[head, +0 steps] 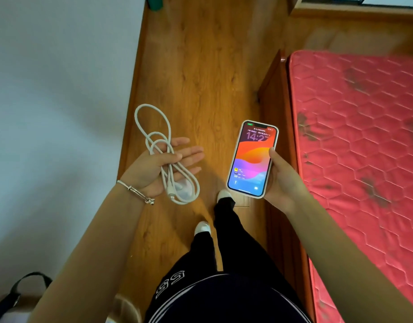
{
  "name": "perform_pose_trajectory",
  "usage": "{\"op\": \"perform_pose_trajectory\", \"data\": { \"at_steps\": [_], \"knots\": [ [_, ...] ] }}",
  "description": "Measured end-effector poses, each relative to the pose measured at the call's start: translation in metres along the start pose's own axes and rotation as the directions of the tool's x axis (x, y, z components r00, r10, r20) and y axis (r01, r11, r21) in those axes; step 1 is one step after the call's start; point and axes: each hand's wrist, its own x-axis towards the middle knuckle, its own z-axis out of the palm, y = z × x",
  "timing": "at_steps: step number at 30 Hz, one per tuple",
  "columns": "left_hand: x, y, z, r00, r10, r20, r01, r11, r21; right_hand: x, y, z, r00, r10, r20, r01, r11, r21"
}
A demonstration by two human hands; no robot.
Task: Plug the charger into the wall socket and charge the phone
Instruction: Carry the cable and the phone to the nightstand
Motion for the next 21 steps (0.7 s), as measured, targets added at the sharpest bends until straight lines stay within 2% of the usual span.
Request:
{"op": "perform_pose_trajectory", "data": {
  "at_steps": [8,16,21],
  "knots": [
    [0.064,0.042,0.019,0.999,0.013,-0.039,-0.014,1.0,-0.013,0.054,-0.069,0.009,1.0,0.002,0.016,0.0,0.993,-0.119],
    [0.12,0.078,0.047,0.994,0.085,-0.074,-0.086,0.996,-0.015,0.099,-0.139,0.018,0.994,0.019,0.106,-0.005,0.992,-0.128],
    [0.151,0.106,0.058,0.989,0.115,-0.092,-0.115,0.993,0.002,0.127,-0.176,0.024,0.994,0.008,0.106,0.004,0.993,-0.116]
  ]
}}
